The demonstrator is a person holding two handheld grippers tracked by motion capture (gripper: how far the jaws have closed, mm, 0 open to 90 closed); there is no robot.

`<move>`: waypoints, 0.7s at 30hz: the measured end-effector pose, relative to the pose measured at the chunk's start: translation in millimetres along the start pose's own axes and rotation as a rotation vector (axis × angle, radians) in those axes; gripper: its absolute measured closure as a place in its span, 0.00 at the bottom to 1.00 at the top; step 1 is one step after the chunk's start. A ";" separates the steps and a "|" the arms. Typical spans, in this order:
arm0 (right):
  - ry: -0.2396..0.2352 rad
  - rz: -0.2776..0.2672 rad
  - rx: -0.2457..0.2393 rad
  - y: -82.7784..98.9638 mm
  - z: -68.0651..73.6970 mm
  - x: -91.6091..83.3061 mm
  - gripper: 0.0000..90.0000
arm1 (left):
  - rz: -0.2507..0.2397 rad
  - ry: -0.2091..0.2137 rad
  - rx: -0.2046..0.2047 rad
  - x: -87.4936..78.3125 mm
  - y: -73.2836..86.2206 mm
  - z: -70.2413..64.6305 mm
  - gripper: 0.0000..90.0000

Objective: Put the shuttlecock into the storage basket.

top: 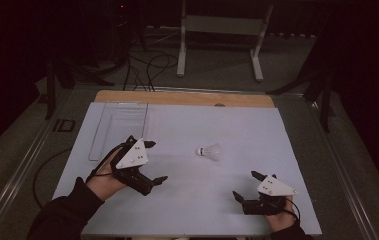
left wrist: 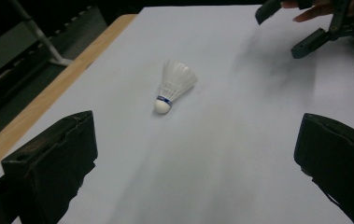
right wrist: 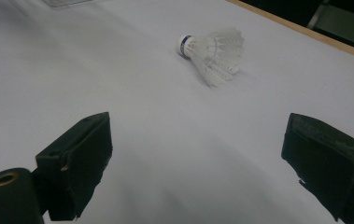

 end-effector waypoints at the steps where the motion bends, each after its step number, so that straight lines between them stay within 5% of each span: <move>1: -0.001 0.003 -0.003 0.4 0.1 0.2 0.09 | 0.003 0.011 0.007 3.8 -1.9 -1.0 0.00; 21: -0.011 0.007 -0.003 0.8 2.4 1.0 0.09 | 0.077 0.143 0.071 41.5 -13.3 -3.0 0.00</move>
Point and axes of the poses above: each handheld gripper's, and its own axes: x roughly forward along the jaws, y roughly out of its underside, z roughly to its left, the point moved 9 cm from there along x, roughly forward along the jaws, and after that the axes turned 2 degrees about y, right-handed, at the moved point
